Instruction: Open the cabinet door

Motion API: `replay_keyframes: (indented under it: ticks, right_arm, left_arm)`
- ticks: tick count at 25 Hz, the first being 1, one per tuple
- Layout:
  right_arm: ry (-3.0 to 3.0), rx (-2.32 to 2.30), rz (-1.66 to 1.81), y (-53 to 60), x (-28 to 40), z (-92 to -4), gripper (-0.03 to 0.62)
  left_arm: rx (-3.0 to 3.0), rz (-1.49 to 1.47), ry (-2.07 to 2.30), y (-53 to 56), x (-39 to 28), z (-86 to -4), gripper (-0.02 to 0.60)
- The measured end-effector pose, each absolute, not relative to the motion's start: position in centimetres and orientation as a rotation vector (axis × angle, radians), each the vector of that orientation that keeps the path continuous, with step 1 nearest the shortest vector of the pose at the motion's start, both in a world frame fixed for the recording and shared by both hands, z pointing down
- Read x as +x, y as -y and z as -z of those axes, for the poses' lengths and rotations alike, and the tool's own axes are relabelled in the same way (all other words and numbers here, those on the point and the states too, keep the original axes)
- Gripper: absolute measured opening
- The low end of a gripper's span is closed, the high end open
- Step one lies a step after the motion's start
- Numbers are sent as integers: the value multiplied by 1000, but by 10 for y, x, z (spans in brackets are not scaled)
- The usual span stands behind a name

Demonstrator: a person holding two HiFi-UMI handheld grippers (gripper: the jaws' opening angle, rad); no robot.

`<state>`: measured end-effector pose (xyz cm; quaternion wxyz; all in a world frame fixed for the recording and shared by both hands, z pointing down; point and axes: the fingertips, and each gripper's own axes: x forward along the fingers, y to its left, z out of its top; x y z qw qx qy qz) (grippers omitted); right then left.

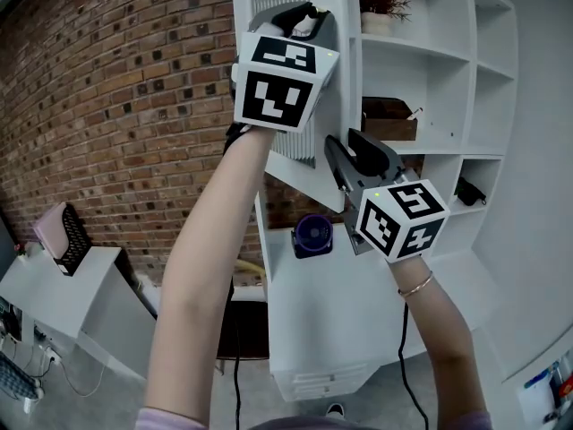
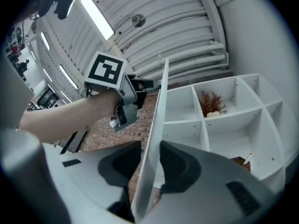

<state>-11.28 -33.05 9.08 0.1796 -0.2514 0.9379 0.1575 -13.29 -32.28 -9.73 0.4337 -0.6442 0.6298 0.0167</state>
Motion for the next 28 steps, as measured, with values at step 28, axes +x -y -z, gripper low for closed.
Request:
replay_keyframes:
  ticks: [28]
  right_arm:
    - [-2620, -569, -540, 241, -174, -91, 97]
  left_arm:
    - [-1519, -21, -1609, 238, -197, 97, 87]
